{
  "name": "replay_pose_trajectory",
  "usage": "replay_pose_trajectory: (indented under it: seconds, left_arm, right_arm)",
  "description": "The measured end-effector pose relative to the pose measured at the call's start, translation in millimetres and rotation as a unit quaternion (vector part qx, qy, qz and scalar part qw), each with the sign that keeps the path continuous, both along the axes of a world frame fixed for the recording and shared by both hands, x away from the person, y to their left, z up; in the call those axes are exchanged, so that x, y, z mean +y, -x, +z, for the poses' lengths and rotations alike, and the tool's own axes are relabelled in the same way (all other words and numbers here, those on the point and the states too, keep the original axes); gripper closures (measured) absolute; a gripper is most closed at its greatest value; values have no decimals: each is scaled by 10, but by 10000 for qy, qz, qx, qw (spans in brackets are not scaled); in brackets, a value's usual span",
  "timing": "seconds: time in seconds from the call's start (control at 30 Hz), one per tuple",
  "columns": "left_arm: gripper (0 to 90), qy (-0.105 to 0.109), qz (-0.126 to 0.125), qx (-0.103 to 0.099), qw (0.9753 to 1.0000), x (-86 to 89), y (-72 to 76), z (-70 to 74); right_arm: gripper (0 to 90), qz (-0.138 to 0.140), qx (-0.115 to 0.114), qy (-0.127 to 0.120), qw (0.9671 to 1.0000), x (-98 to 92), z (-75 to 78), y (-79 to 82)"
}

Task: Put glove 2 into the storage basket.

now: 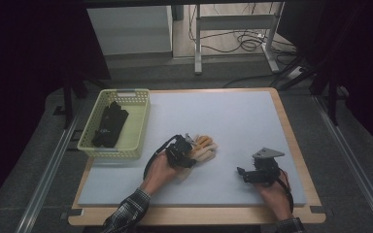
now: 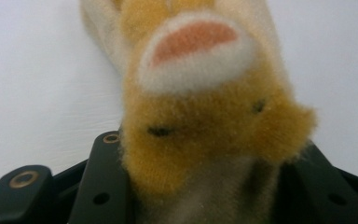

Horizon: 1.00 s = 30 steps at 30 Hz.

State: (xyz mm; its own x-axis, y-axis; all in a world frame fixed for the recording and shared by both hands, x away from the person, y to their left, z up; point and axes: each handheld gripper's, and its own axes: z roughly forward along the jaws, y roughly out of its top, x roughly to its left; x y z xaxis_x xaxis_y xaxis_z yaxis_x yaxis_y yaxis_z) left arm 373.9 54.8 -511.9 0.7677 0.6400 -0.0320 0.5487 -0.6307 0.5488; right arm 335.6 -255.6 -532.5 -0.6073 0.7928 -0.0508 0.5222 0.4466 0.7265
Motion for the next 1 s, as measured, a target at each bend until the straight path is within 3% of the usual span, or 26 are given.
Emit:
replay_pose_trajectory:
  seconds: [0.37, 0.63, 0.9, 1.0]
  left_arm:
    - [563, 156, 479, -86, 9987, 279, -135, 421]
    - [558, 135, 895, -260, 9956, 595, -246, 744]
    - [552, 133, 1537, -392, 9872, 1051, -381, 972]
    - [550, 188, 1859, -435, 9814, 1269, -435, 1035]
  right_arm:
    - [155, 0, -3, 1, 10000, -1, 0, 0]
    - [155, 2, -6, 1, 10000, -1, 0, 0]
    - [155, -1, -14, -8, 10000, -1, -2, 0]
    - [155, -4, -10, -11, 10000, 0, -2, 1]
